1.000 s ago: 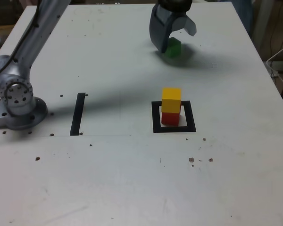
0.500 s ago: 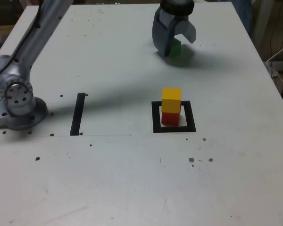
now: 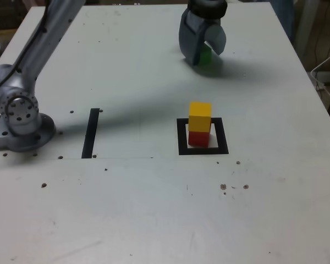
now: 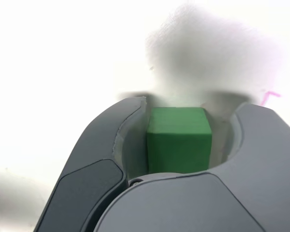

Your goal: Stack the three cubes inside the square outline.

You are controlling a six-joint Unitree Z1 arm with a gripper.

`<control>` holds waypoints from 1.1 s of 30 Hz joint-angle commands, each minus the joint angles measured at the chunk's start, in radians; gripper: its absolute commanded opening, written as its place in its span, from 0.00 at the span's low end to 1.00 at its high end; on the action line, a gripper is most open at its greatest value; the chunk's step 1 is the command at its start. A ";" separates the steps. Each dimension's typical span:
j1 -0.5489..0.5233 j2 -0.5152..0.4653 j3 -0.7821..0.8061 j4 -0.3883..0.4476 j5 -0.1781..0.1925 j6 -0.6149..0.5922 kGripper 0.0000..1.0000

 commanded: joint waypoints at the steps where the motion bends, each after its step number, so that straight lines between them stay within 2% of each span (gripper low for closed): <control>1: -0.002 -0.011 -0.002 -0.008 0.005 0.003 0.31; 6: -0.005 -0.015 -0.002 -0.014 0.001 0.006 0.20; 11: -0.008 -0.017 -0.002 -0.011 -0.003 0.007 0.17; 19: -0.012 -0.020 -0.002 -0.013 0.000 0.014 0.06; 26: -0.043 -0.093 0.016 0.008 0.035 0.040 0.02; 33: -0.168 -0.222 0.051 0.124 0.088 0.072 0.00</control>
